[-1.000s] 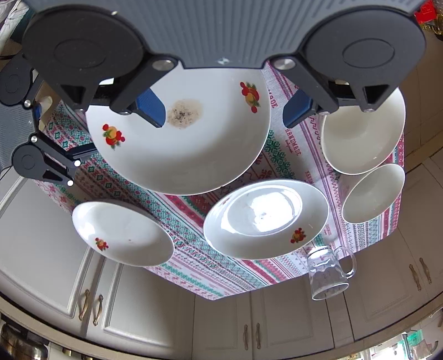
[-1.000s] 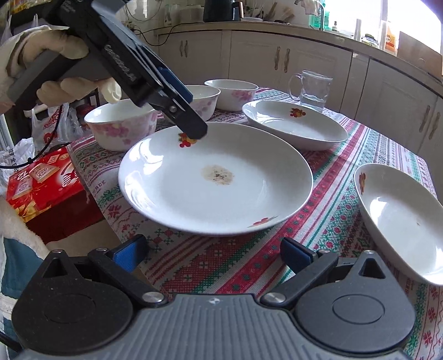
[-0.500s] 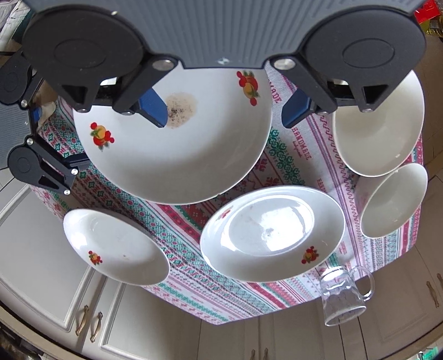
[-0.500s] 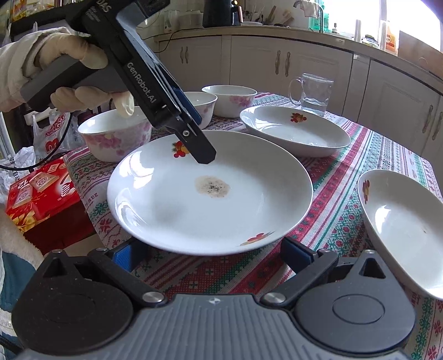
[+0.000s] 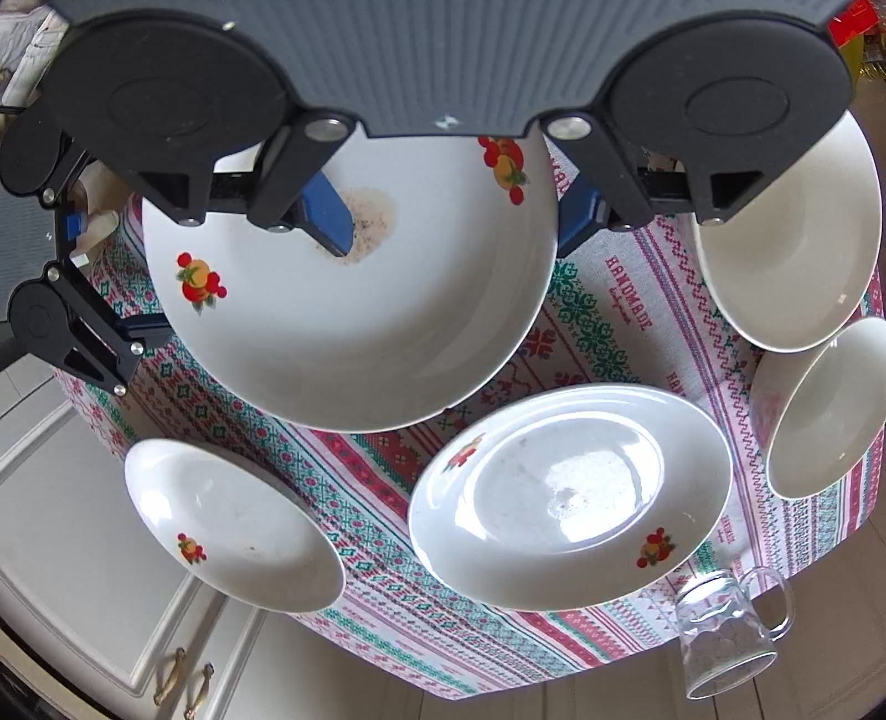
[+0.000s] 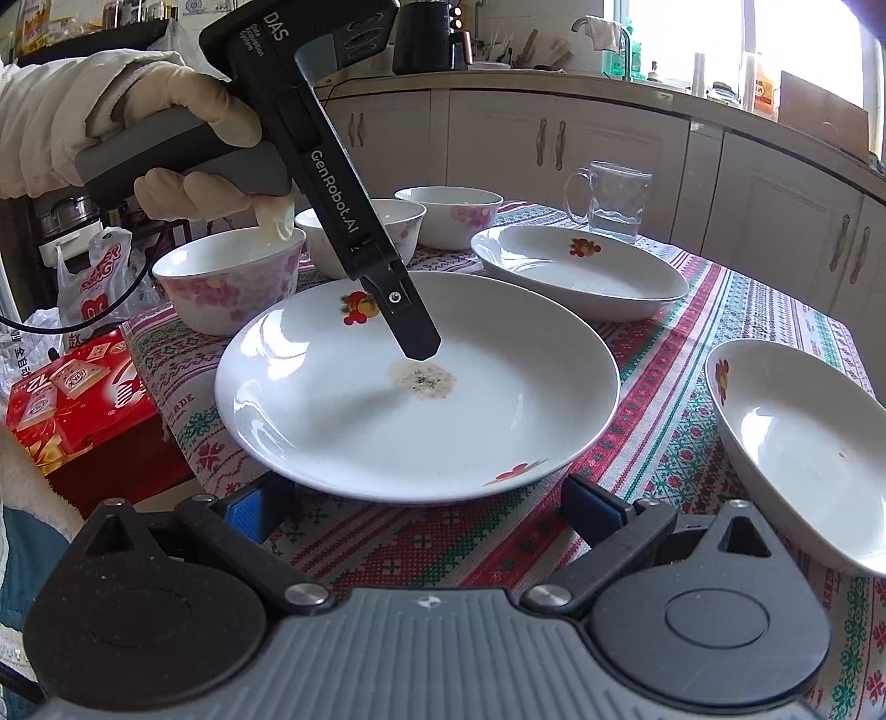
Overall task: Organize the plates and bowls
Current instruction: 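Carry the stained plate with the left tool toward the shallow flowered plate, then lower the stained plate onto the shallow flowered plate with the left tool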
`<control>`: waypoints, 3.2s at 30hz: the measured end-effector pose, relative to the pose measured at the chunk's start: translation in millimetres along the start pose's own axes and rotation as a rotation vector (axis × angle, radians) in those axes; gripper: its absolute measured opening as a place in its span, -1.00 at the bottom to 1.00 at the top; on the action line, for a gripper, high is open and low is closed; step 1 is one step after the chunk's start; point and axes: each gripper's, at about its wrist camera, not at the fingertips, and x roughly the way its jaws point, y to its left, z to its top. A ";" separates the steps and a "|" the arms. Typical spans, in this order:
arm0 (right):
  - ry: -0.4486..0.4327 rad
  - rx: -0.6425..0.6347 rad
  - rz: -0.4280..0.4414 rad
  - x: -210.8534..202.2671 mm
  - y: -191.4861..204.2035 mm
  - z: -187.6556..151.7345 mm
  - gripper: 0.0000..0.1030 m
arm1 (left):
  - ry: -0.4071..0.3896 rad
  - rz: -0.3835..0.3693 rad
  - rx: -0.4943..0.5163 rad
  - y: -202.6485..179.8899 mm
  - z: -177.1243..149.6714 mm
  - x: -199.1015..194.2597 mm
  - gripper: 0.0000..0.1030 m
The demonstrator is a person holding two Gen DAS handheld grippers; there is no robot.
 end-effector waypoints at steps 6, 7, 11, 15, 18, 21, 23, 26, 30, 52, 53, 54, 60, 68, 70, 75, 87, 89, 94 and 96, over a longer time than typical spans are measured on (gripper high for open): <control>0.000 0.000 0.001 1.6 3.3 1.7 1.00 | 0.034 -0.010 0.018 0.6 4.6 6.1 0.48; -0.002 0.000 0.001 2.0 4.0 1.7 1.00 | 0.040 -0.013 0.019 1.2 4.8 7.6 0.48; -0.004 0.002 -0.004 3.9 8.0 3.6 1.00 | 0.044 -0.007 0.033 -0.7 4.7 9.2 0.50; 0.005 0.006 -0.004 3.7 7.6 5.1 1.00 | 0.051 -0.023 0.010 1.8 6.8 9.3 0.50; 0.018 0.007 -0.006 3.6 7.0 6.4 1.00 | 0.056 -0.034 0.003 2.8 7.4 9.3 0.50; 0.028 0.004 -0.009 2.8 6.4 6.4 1.00 | 0.050 -0.037 0.008 0.0 7.6 7.0 0.50; 0.033 -0.001 -0.017 2.0 6.4 6.8 1.00 | 0.045 -0.037 0.007 -1.6 8.3 5.0 0.50; 0.039 -0.007 -0.023 0.1 5.5 7.8 1.00 | 0.036 -0.038 0.010 -3.2 9.9 1.8 0.50; 0.035 0.005 -0.012 -4.9 -0.1 9.3 1.00 | 0.029 -0.036 0.012 -6.1 13.8 -0.3 0.50; 0.008 0.011 -0.074 -37.8 -46.9 18.0 1.00 | -0.011 -0.057 0.070 -33.6 71.1 1.1 0.50; 0.007 0.011 -0.079 -39.8 -48.3 17.1 1.00 | -0.011 -0.060 0.077 -35.6 74.7 2.1 0.50; 0.008 0.013 -0.085 -41.0 -51.4 16.5 1.00 | -0.010 -0.062 0.080 -37.3 78.2 3.5 0.50; 0.003 0.034 -0.114 -49.8 -66.0 13.0 1.00 | -0.006 -0.074 0.113 -51.6 99.3 11.6 0.49; 0.002 0.068 -0.164 -61.4 -86.9 4.7 1.00 | 0.002 -0.091 0.170 -73.6 127.7 27.1 0.49; 0.001 0.079 -0.176 -64.7 -91.5 2.5 1.00 | 0.004 -0.097 0.179 -78.7 134.4 31.3 0.49; 0.002 0.102 -0.211 -72.9 -104.1 -4.5 1.00 | 0.009 -0.105 0.220 -93.1 149.4 42.4 0.49; 0.012 0.159 -0.268 -82.3 -125.5 -17.1 1.00 | 0.018 -0.138 0.269 -112.7 173.9 64.2 0.50; 0.015 0.167 -0.270 -81.9 -127.9 -18.5 1.00 | 0.020 -0.145 0.267 -113.1 176.0 68.2 0.50; 0.016 0.200 -0.267 -81.7 -132.3 -19.9 1.00 | 0.028 -0.158 0.260 -113.1 180.7 74.9 0.51; 0.020 0.215 -0.263 -80.5 -134.7 -19.6 1.00 | 0.029 -0.163 0.258 -112.3 182.3 78.0 0.51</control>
